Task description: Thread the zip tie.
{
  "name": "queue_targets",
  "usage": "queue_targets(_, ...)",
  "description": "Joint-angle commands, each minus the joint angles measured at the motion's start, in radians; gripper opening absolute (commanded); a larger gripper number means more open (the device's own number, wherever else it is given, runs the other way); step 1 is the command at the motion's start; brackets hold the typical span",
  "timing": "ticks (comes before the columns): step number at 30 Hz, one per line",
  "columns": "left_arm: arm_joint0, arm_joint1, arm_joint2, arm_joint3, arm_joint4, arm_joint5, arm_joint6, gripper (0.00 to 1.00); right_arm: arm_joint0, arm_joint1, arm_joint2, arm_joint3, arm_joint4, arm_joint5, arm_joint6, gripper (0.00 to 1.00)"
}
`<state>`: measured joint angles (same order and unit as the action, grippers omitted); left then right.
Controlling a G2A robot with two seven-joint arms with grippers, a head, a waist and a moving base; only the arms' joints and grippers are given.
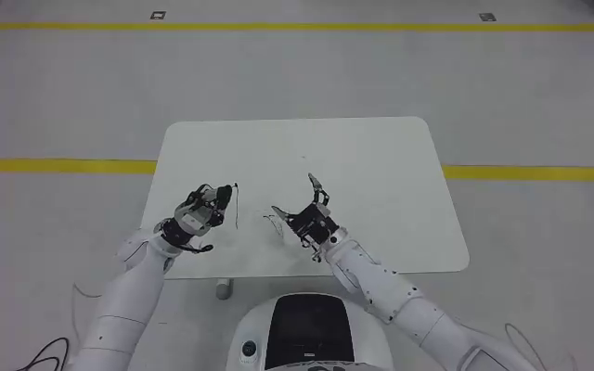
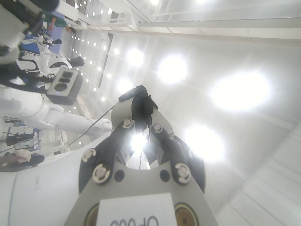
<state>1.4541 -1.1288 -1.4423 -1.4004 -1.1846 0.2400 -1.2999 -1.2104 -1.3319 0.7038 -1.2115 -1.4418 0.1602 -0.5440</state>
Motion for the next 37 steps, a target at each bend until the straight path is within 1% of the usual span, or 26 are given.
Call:
queue_targets(1,0.008,0.002,-0.003,-0.023,-0.03,0.028,-0.021,0.0,-0.014,0.008,0.038,-0.013,0.014,-0.005,-0.006,1.0)
queue_targets(4,0.018,0.004,-0.008,-0.05,-0.053,0.053,-0.032,0.0,-0.034,0.018,0.08,-0.039,0.022,-0.017,-0.01,1.0)
queue_targets(5,0.021,0.006,-0.008,-0.067,-0.051,0.062,-0.047,0.0,-0.042,0.022,0.098,-0.052,0.024,-0.022,-0.01,1.0)
queue_targets(6,0.024,0.007,-0.009,-0.075,-0.049,0.066,-0.057,0.0,-0.048,0.024,0.111,-0.063,0.026,-0.025,-0.012,1.0)
queue_targets(11,0.038,0.014,-0.016,-0.108,-0.034,0.075,-0.085,0.0,-0.08,0.035,0.166,-0.114,0.032,-0.048,-0.019,1.0)
queue_targets(13,0.041,0.017,-0.016,-0.117,-0.021,0.072,-0.09,0.0,-0.095,0.039,0.185,-0.138,0.041,-0.06,-0.021,1.0)
queue_targets(14,0.043,0.018,-0.013,-0.126,-0.022,0.072,-0.09,0.0,-0.101,0.039,0.191,-0.149,0.048,-0.076,-0.025,1.0)
queue_targets(15,0.046,0.02,-0.005,-0.144,-0.026,0.081,-0.09,0.0,-0.104,0.041,0.196,-0.161,0.053,-0.115,-0.038,1.0)
queue_targets(16,0.05,0.022,-0.002,-0.154,-0.029,0.082,-0.09,0.0,-0.107,0.043,0.204,-0.164,0.054,-0.129,-0.043,1.0)
queue_targets(37,0.05,0.022,-0.002,-0.154,-0.029,0.082,-0.09,0.0,-0.107,0.043,0.204,-0.164,0.054,-0.129,-0.043,1.0)
